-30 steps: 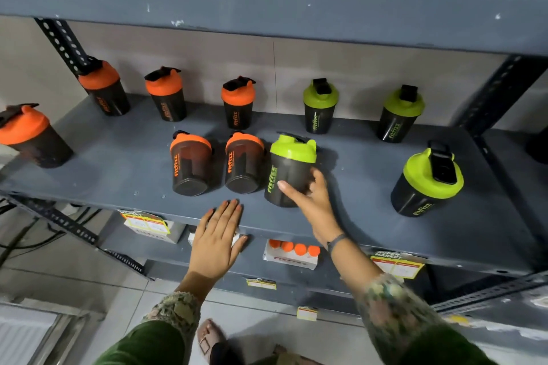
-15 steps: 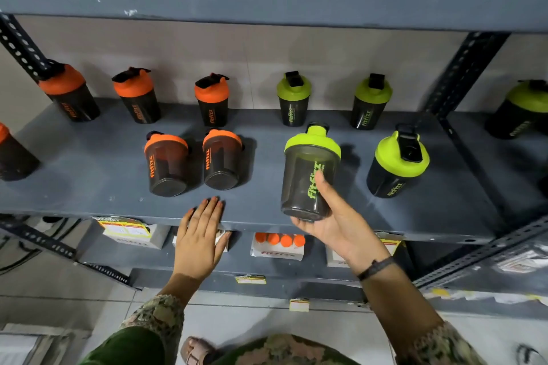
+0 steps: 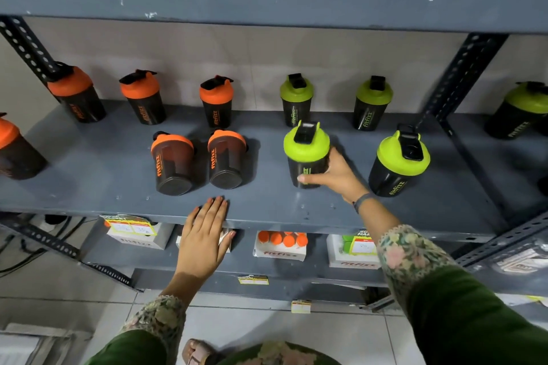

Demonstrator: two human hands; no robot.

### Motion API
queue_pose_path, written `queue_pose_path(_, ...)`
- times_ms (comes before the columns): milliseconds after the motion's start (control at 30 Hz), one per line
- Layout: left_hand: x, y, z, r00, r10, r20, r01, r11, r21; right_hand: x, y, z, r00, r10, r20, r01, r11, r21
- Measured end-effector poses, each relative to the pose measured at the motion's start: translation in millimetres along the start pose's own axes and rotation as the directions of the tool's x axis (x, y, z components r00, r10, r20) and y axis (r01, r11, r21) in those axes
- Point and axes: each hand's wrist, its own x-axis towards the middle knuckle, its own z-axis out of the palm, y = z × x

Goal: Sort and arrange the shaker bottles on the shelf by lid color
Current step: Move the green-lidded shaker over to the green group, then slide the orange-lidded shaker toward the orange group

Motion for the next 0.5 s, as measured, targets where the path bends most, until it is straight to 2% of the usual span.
queue_pose_path(133, -1.0, 0.1, -1.9, 1.0, 0.011, -0.008, -0.011, 1.0, -0.005, 2.5, 21.5, 3.7, 1.0, 0.021, -0.013, -0.02, 1.0, 0.011)
queue_pose_path(200, -0.6, 0.2, -2.3, 1.0, 0.013, -0.005, -0.013, 1.0, -0.011, -4.5, 23.9, 5.7, 1.0, -0.017, -0.008, 0.017, 1.0, 0.025)
queue_pose_path(233, -0.6, 0.1, -2.6, 1.0, 0.013, -0.002, -0.013, 1.0, -0.011, -12.0, 24.9, 8.9, 0.998, -0.043, -0.052, 0.044, 0.999, 0.03)
queue_pose_path(300, -0.4, 0.5, -3.5, 1.0, 0.012, 0.003, -0.012, 1.0, -0.006, -33.5, 26.8, 22.0, 0.959, -0.052, -0.277, 0.068, 0.997, 0.047)
queue_pose_path(367, 0.0, 1.3, -4.3, 1.0, 0.009, 0.008, -0.009, 1.0, -0.011, -61.7, 29.2, 43.9, 0.868, -0.063, -0.492, 0.075, 0.997, 0.003)
queue_pose_path(400, 0.0, 1.6, -4.7, 1.0, 0.007, 0.008, -0.007, 1.0, -0.018, -74.7, 27.8, 56.9, 0.856, -0.078, -0.51, 0.07, 0.997, -0.035)
queue_pose_path(433, 0.1, 1.5, -4.8, 1.0, 0.007, 0.003, -0.007, 1.0, -0.025, -84.4, 22.9, 70.4, 0.877, -0.077, -0.474, 0.059, 0.997, -0.052)
queue_pose_path(500, 0.5, 0.6, -4.7, 1.0, 0.02, -0.014, -0.021, 0.999, -0.038, -81.5, 11.1, 95.4, 0.943, 0.004, -0.332, -0.012, 1.0, -0.02)
